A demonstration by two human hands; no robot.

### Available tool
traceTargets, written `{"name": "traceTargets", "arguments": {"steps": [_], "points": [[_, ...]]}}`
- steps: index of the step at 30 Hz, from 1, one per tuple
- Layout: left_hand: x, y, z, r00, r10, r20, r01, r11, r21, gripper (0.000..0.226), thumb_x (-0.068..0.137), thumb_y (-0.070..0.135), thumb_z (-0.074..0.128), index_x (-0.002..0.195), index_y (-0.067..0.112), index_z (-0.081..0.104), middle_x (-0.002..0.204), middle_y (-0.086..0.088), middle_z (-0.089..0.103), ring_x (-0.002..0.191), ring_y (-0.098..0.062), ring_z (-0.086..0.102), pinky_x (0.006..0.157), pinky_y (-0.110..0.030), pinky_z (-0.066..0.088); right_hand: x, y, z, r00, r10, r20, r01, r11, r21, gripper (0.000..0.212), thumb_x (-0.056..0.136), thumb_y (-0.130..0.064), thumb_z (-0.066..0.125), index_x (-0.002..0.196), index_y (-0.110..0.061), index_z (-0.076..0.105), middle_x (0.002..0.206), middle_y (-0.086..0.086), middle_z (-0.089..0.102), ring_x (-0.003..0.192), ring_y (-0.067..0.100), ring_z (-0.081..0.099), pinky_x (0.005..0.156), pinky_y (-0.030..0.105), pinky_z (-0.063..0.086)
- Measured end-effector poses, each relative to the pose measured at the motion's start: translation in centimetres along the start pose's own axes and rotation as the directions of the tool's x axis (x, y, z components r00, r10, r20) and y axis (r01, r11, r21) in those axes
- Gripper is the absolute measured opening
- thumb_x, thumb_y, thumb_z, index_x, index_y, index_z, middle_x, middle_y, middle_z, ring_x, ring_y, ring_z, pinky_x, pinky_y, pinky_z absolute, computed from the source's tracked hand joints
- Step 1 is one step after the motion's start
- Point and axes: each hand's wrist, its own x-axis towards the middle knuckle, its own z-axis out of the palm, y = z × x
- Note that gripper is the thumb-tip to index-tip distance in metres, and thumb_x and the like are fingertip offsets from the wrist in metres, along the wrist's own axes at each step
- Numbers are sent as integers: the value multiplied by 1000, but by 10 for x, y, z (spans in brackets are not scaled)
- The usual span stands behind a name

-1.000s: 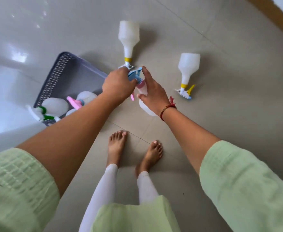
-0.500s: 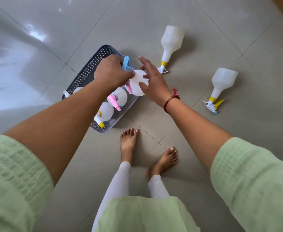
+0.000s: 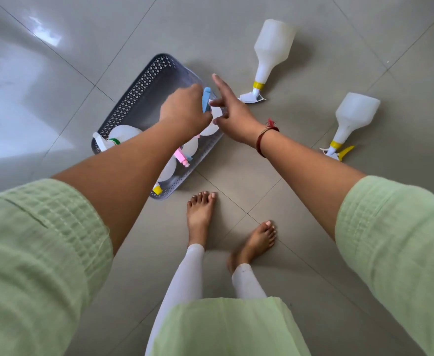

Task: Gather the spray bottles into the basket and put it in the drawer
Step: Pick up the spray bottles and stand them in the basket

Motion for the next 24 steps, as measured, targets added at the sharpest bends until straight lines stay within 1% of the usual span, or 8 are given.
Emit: {"name": "traceTargets", "arguments": {"steps": [3,8,12,14,16,18,21,24], "points": [[-5,-1,14,993,-109,43,117,951,-286,44,85,23,58,123,4,45,105,-18,69,92,-38,68,81,-42,57,2,-3,5,1000,12,21,-13,998,53,79,81,7,44,149,-25,19,120,8,57,116,17,53,87,18,48],[-4,2,24,970,-239,38,218,796,-565,55,84,16,60,132,3,37,97,-11,54,79,-32,63,78,-46,60,8,-5,12,999,28,41,-33,992,124,61,83,10,39,140,-13,40,133,15,51,101,22,53,56,14,49],[-93,-10,127,945,-219,244,266,947,-179,43,104,11,35,145,1,31,148,-19,38,132,-34,43,109,-44,37,9,1,13,999,36,-2,-35,988,153,56,85,9,39,137,-11,44,134,14,52,108,25,55,49,18,54],[-115,-14,157,941,-138,310,143,990,5,42,106,16,21,148,9,25,154,-8,28,140,-26,31,113,-37,28,5,8,10,998,47,-49,-38,985,170,60,83,9,39,138,-13,42,133,11,52,105,22,55,49,18,54],[-122,-7,160,935,-50,351,64,998,-27,42,106,17,20,148,10,24,154,-7,28,140,-24,30,113,-36,28,0,15,4,992,59,-112,-40,985,167,62,80,9,41,138,-14,43,133,11,53,110,19,54,68,16,52],[-110,2,128,960,-115,254,119,993,-1,39,106,21,23,143,12,31,144,-12,42,133,-24,39,106,-36,34,-9,25,-4,974,74,-212,-45,990,137,58,80,6,41,134,-14,47,131,10,55,105,12,53,73,7,42],[-58,-4,27,930,-236,-281,110,910,-400,32,100,39,40,115,15,54,73,4,57,80,-22,53,68,-30,36,-25,45,-19,932,99,-349,-65,992,108,50,83,3,40,129,-14,51,128,11,55,91,10,49,79,13,39],[-47,35,-3,924,-110,-366,-78,883,-463,24,94,34,49,103,14,60,73,8,55,70,-16,50,62,-26,33,-45,70,-38,891,145,-430,-105,988,115,48,84,-1,44,130,-14,50,126,13,52,83,14,49,82,16,39]]}}
